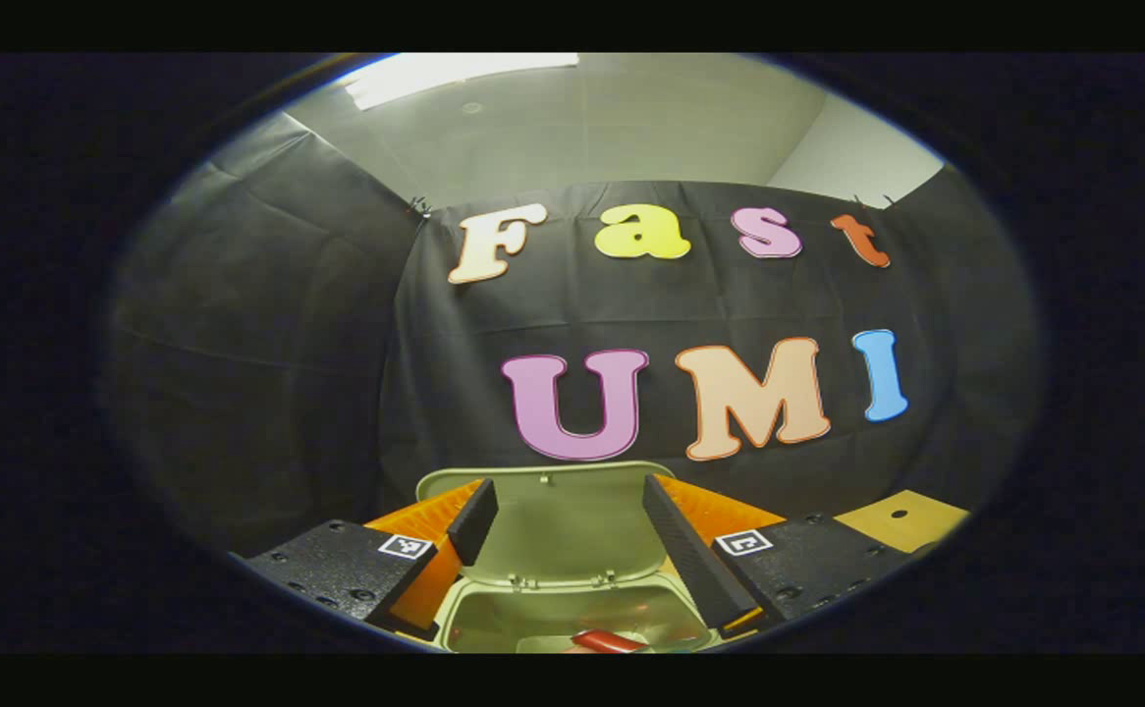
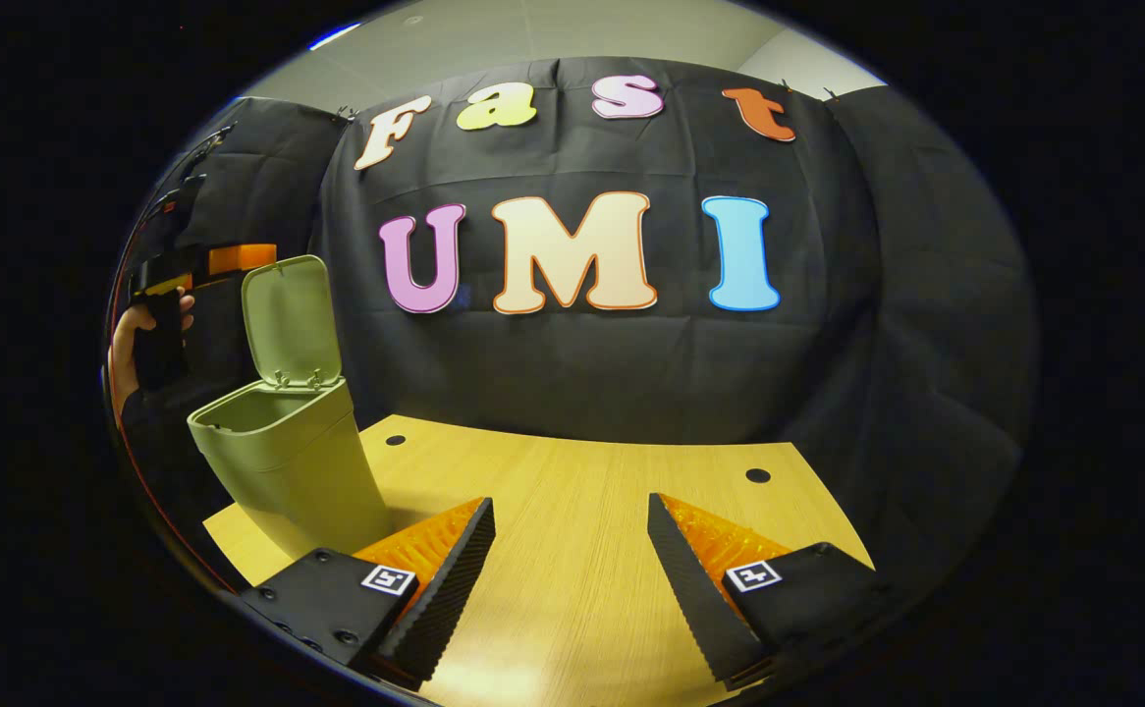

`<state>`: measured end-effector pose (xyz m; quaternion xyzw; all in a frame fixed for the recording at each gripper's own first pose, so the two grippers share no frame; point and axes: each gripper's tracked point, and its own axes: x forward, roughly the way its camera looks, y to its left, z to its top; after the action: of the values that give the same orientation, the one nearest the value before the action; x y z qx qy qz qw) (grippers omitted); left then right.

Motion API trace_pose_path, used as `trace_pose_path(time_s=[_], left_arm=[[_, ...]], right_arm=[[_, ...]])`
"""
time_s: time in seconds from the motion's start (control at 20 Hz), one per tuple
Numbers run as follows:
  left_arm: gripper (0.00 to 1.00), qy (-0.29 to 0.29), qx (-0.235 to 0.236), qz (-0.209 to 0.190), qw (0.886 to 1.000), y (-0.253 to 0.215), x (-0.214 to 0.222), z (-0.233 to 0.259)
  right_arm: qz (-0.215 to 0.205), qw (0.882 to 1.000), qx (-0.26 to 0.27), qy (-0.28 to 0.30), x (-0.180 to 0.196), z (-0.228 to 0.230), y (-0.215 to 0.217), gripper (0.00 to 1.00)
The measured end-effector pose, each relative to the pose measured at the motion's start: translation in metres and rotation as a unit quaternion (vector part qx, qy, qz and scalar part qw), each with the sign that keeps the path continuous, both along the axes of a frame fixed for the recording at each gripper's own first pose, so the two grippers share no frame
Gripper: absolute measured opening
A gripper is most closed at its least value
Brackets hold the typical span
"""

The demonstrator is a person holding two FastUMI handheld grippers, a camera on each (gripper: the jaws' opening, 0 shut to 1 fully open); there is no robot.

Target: Press the lid of the desktop garbage bin to open it, pick up the crumpled paper on the desktop and throw it into the bin, then pick up the pop can on the desktop and drop it into the bin, and finally close the garbage bin lid.

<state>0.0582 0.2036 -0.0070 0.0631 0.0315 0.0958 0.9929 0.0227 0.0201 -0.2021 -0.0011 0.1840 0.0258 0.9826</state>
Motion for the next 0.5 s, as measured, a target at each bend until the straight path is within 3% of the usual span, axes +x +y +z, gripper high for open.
trace_pose_path(time_s=[0.5], left_arm=[[0.89, 0.050, -0.018, 0.004, 0.999, 0.026, 0.057, -0.018]], right_arm=[[-0.050, 0.999, 0.001, 0.003, -0.014, -0.006, -0.016, 0.99]])
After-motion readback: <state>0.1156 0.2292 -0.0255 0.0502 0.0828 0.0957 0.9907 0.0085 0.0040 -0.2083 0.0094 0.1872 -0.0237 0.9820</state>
